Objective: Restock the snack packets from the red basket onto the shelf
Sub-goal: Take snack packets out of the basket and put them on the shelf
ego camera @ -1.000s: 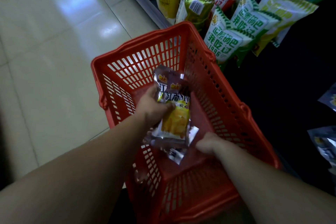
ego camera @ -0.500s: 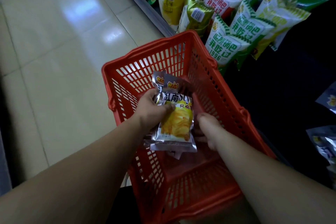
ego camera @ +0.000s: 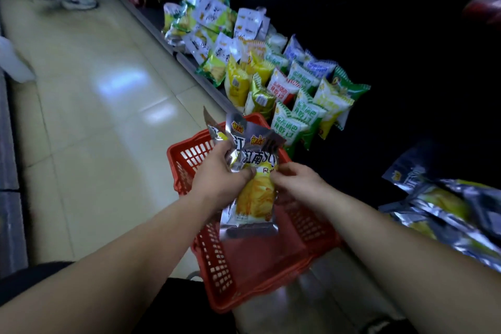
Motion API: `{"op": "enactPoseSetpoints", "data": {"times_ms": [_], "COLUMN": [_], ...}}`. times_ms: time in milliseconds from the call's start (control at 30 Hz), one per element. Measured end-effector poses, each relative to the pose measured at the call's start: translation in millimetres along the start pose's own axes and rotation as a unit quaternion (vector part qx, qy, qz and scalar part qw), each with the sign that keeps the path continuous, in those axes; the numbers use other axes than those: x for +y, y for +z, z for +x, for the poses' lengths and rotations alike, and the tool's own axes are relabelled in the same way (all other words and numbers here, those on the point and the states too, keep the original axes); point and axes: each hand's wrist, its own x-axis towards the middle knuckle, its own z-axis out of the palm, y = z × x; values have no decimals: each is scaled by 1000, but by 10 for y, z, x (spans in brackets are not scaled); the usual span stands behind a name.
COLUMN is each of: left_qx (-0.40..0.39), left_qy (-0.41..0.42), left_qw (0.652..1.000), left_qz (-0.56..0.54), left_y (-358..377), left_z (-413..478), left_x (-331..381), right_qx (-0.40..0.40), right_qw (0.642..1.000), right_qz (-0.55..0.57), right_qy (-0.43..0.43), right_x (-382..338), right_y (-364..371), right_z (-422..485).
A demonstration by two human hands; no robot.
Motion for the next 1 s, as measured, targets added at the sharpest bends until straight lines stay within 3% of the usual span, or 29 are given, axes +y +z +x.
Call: {"op": "enactPoseSetpoints", "data": {"times_ms": [100,167,233,333,533,700,800,833,867,967,1000], "left_qx": [-17,-22,-25,-77,-172,-226,-213,-219,-236,-308,-314], "left_qy": [39,59,74,79,76,46,-32,-70,-109,-192,-201], "left_qw": [999,998,997,994,978,951,946,942,938,929,928], "left_qz": [5,-4,2,-27,-86,-208,-241,-245,-230,-70,-26], "left_y": [186,353,605,1225,2699,3514,3833,3923,4011,4132,4138], "left_z": [-73,-94,-62,-44,-287,-638,-841,-884,-907,-948,-936], "left_x": [335,575,852,1259,1800,2097,1878,1753,1606,1301,1245], "right_qx": [29,60,121,233,397,554,594,573,520,248,180], "right_qw": [977,958,956,957,915,810,732,731,761,909,936], "right_qz": [-203,-272,-255,-143,-55,-193,-333,-369,-386,-289,-232], "right_qy": [-61,-70,-78,-92,-42,15,1,11,42,171,194], "right_x": [-243,-334,-293,10,876,1273,1464,1509,1573,1933,2049], "right_y": [-428,-798,-1198,-1675,-2422,-2847,-2808,-2763,-2706,-2535,-2519], "right_z": [-314,-494,-678,-977,-1481,-1900,-1978,-1973,-1939,-1773,-1730]}}
